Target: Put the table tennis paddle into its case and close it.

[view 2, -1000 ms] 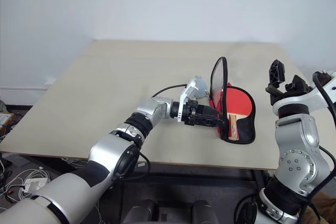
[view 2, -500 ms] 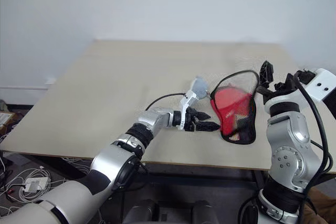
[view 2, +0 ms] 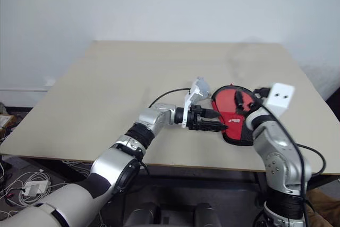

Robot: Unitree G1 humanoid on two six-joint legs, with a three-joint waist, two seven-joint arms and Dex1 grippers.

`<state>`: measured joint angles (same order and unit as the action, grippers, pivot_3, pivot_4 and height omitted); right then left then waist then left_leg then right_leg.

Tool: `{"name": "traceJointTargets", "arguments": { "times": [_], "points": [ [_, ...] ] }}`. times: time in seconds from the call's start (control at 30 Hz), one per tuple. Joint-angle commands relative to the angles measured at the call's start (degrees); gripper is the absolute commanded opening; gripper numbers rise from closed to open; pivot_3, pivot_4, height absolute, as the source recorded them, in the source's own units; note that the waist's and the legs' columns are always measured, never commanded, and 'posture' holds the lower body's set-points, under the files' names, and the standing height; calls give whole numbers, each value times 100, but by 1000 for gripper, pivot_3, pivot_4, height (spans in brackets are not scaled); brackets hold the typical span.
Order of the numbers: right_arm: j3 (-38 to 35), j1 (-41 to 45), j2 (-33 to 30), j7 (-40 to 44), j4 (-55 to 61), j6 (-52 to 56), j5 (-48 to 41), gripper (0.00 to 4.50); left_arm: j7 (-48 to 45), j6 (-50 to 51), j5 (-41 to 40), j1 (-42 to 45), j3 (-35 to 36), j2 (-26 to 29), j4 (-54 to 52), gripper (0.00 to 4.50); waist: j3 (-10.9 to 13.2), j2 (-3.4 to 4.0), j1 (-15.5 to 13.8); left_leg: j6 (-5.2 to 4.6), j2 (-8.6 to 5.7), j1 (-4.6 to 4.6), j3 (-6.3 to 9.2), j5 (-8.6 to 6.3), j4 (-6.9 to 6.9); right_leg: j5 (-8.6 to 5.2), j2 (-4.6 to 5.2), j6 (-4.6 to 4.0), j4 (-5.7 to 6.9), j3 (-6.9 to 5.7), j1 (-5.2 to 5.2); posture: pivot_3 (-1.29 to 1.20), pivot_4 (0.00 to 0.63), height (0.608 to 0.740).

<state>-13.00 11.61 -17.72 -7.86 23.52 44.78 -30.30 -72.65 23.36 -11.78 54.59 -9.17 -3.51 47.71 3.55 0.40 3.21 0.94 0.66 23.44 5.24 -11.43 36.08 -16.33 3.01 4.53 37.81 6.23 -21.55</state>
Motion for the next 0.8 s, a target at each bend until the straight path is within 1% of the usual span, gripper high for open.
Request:
{"name": "traceJointTargets", "arguments": {
  "times": [0.03,0.2,0.3,0.4,0.5,0.8],
  "points": [
    [218,111,-30,120,-49,162,208,4446,-596,265,-102,-345,-23,1014,-1175,4500,-1,2,82,0,3,-2,2,0,-4,0,-5,0,2,3,-2,0,0,740],
    [460,259,68,330,-288,274,330,4446,-989,120,17,-845,-262,2097,-1902,4500,0,-1,89,0,6,1,9,0,-1,2,-8,-3,-1,-1,3,0,0,740],
    [621,351,72,461,-483,352,434,4446,-916,-46,132,-1003,-315,2388,-1910,4500,-1,-10,44,0,0,4,14,0,11,1,0,-1,-4,-11,13,0,0,740],
    [894,413,51,644,-689,430,583,4446,-866,83,47,-1051,-241,2541,-2053,4500,2,-17,30,1,0,4,16,0,16,0,0,0,-3,-12,16,0,0,740],
    [1071,498,47,674,-961,618,789,4446,-745,155,-8,-1026,-137,2580,-2076,4500,2,-17,51,0,1,5,16,0,13,0,-1,0,-1,-12,11,0,0,740],
    [1195,567,65,744,-1338,996,1190,4446,-552,-64,-39,-967,-161,2409,-1987,4500,0,-20,49,0,1,4,19,0,13,0,-1,1,0,-14,12,0,0,740]
  ]
}}
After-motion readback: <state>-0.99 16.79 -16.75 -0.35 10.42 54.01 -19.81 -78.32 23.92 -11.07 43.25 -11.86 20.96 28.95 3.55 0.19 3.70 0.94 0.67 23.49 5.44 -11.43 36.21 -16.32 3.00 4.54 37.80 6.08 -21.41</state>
